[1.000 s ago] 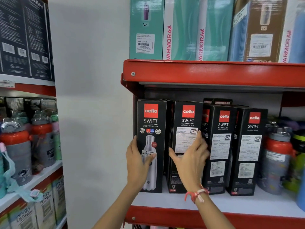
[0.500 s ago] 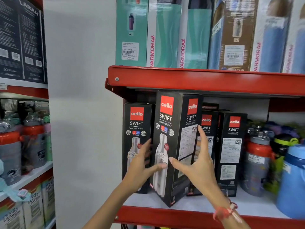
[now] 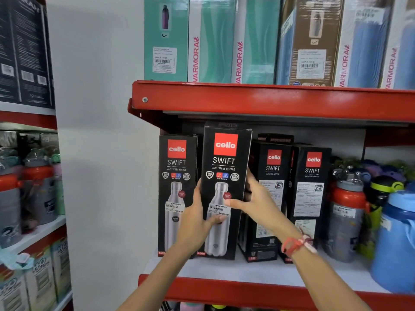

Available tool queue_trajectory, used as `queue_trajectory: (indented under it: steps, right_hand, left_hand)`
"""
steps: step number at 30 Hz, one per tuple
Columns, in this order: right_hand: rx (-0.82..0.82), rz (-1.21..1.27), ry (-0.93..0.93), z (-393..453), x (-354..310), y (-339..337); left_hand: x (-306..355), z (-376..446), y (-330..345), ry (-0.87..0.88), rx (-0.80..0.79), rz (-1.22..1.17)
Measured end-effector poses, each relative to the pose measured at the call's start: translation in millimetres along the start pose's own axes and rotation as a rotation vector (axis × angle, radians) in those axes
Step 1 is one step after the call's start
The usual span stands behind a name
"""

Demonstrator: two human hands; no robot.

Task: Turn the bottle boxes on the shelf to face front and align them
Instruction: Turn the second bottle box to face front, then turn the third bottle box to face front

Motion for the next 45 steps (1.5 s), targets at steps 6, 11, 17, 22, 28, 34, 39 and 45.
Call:
queue_trajectory:
  steps: [6,11,17,22,28,34,39,45]
  right_hand:
    - [0.136,-0.156,0.074,11,14,24]
    - [0.244,-0.211,0.107,8,27,28]
    - [0.649,-0.493,0.041,-26,24,8]
    - [0.679,-0.619,0.245,-34,41,-16]
    - [0.473,-0.608,0.367,-30,48,-8]
    - [0.490,-0.421,0.191,-64,35,-35]
    - [0.355,-0.150,0.060,-91,25,-77]
    - [0.106,0.085,0.005,-86,34,-87]
  left_hand:
    - [-22,17,12,-0.129,0.141,0.108]
    - [-35,24,25,-0.154,0.215,0.269]
    - [-34,21,24,-0.162,0.202,0.279]
    - [-36,15,31,-0.196,0.253,0.333]
    - [-32,0,32,-0.168,0.207,0.312]
    - [-6,-19,28,0.049,0.231,0.348]
    - [35,-25,52,0.156,0.038,0.043]
    - [53,-25,85,0.065,-0.143,-0.237]
Point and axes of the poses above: each hand's wrist, its own z-axis towards the middle knuckle, its own y-axis out of the palm, x = y × z, the point moved 5 cm from there along z, towards the middle knuckle, and after that the axes turned 13 degrees about -z, right-handed, at the moved point
